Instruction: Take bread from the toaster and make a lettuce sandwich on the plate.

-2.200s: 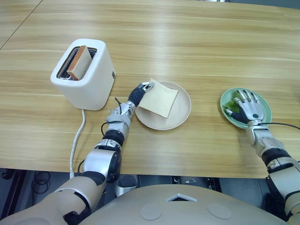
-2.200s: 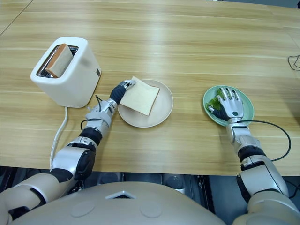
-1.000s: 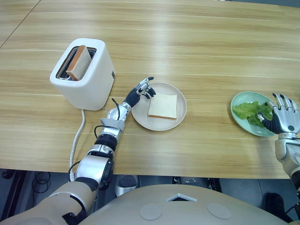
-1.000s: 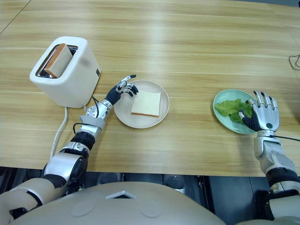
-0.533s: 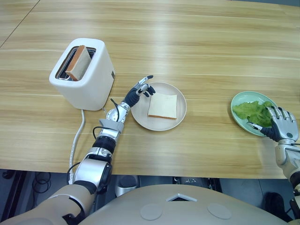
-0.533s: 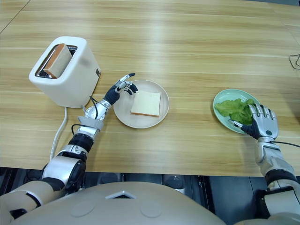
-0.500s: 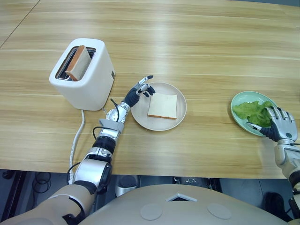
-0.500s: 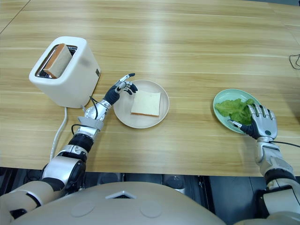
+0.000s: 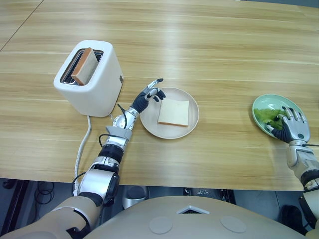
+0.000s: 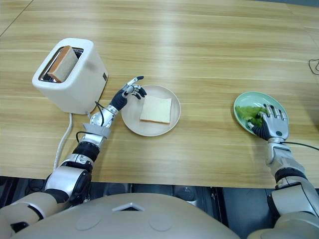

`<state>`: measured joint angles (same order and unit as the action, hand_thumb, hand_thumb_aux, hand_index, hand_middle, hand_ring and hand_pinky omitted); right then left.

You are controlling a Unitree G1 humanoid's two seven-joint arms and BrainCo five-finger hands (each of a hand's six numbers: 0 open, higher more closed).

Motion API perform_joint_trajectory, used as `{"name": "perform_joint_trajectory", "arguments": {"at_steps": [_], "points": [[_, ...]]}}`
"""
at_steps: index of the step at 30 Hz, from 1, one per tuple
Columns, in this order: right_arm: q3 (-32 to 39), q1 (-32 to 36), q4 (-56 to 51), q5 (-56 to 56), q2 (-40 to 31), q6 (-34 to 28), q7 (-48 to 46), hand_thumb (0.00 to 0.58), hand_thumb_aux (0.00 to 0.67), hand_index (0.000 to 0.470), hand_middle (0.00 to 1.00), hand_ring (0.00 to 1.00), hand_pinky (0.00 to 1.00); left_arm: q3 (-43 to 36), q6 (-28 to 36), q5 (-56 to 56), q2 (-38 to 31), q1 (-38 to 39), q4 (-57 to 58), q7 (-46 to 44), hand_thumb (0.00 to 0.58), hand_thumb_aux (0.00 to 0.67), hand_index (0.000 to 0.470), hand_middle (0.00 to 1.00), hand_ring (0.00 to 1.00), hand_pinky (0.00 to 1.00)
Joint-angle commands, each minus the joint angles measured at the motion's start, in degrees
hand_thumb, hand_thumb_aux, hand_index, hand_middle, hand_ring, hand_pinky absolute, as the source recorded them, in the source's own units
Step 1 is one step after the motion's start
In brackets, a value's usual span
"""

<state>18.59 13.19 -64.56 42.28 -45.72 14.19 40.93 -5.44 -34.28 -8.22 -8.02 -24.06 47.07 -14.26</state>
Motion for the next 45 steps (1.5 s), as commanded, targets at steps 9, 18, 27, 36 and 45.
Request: {"name": "perform_joint_trajectory", "arguments": {"at_steps": [9, 18, 27, 36, 45], "points": [[0.43, -1.05, 0.93, -0.51, -0.06, 0.79, 3.15, 0.580, 0.670, 0.460, 0.00, 0.00, 0.00, -0.22, 0.13, 1.10, 0.10, 0.66, 0.02, -0.21, 0.000, 0.000, 0.000, 0.45, 0.45, 0.45], [-3.09, -4.76, 13.02, -1.49, -1.88, 0.99, 7.15, 0.580, 0.670, 0.460, 0.00, 0.00, 0.00, 0.77, -1.92, 3.55, -0.68, 2.52, -5.28, -1.59, 0.000, 0.000, 0.000, 0.45, 0.45, 0.45], [-8.51, -10.99, 35.19, -1.63, -1.78, -1.53, 2.97, 0.580, 0.670, 0.460, 0.00, 0.00, 0.00, 4.86, -6.97, 14.00, -4.43, 8.55, -26.07, -5.51, 0.000, 0.000, 0.000, 0.15, 0.15, 0.15], [-7.89, -10.24, 49.04, 2.64, 1.91, -4.10, -2.78, 0.580, 0.670, 0.460, 0.00, 0.00, 0.00, 10.78, -4.06, 18.13, -9.96, 15.27, -48.45, -4.87, 0.000, 0.000, 0.000, 0.00, 0.00, 0.00], [-1.51, -0.95, 50.96, 9.02, 10.57, -3.34, -7.41, 0.580, 0.670, 0.460, 0.00, 0.00, 0.00, 26.19, -2.77, 11.58, -17.63, 13.17, -43.14, 4.21, 0.000, 0.000, 0.000, 0.00, 0.00, 0.00]]}}
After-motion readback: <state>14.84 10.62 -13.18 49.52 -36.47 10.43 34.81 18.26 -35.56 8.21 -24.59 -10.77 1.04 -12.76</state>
